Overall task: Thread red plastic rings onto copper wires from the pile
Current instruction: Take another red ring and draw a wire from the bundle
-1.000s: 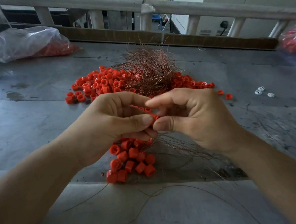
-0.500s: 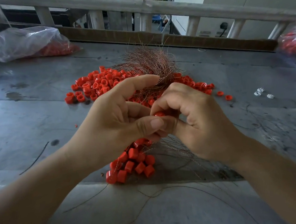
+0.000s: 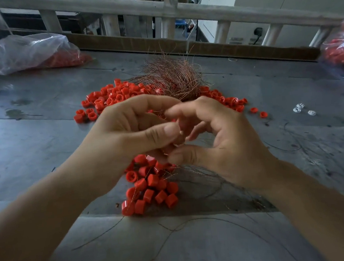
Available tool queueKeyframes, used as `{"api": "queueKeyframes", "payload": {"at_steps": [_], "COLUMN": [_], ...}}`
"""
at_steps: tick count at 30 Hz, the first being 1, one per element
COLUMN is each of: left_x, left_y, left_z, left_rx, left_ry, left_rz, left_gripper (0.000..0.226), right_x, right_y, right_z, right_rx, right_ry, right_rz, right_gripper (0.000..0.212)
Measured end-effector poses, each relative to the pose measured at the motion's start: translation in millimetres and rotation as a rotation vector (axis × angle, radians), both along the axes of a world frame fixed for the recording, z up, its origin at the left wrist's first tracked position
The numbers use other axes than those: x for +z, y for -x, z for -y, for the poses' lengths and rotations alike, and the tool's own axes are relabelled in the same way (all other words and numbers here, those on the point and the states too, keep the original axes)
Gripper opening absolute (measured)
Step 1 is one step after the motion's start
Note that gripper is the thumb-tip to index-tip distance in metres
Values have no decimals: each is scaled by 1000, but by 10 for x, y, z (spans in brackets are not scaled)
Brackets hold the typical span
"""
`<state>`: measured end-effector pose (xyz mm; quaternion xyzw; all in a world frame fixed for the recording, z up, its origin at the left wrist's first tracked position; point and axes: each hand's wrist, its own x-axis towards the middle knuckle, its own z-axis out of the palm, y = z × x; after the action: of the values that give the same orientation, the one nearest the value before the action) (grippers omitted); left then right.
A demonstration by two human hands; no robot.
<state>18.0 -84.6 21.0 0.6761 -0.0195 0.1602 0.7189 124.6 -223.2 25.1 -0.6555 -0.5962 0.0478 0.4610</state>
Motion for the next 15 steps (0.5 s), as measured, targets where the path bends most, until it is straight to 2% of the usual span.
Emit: {"api": "queueKeyframes", "payload": {"at_steps": [2, 4, 8, 15], "left_x": [39, 67, 59, 54], "left_y": [12, 26, 34, 16], "left_z": [-18, -29, -54, -88], "left_rx": [-16, 0, 31, 116], "left_ry": [58, 48, 52, 103], "left_rz": [41, 70, 99, 121], "left_gripper": [45, 44, 36, 22], "right_x": [18, 22, 31, 93], "right_y": [-13, -14, -9, -83], "right_z": [1, -4, -1, 31], "right_rx": [5, 30, -3, -165], "right_ry": [32, 50, -33, -105], "right_rz": [-78, -102, -78, -12], "right_gripper": [43, 34, 11, 6]}}
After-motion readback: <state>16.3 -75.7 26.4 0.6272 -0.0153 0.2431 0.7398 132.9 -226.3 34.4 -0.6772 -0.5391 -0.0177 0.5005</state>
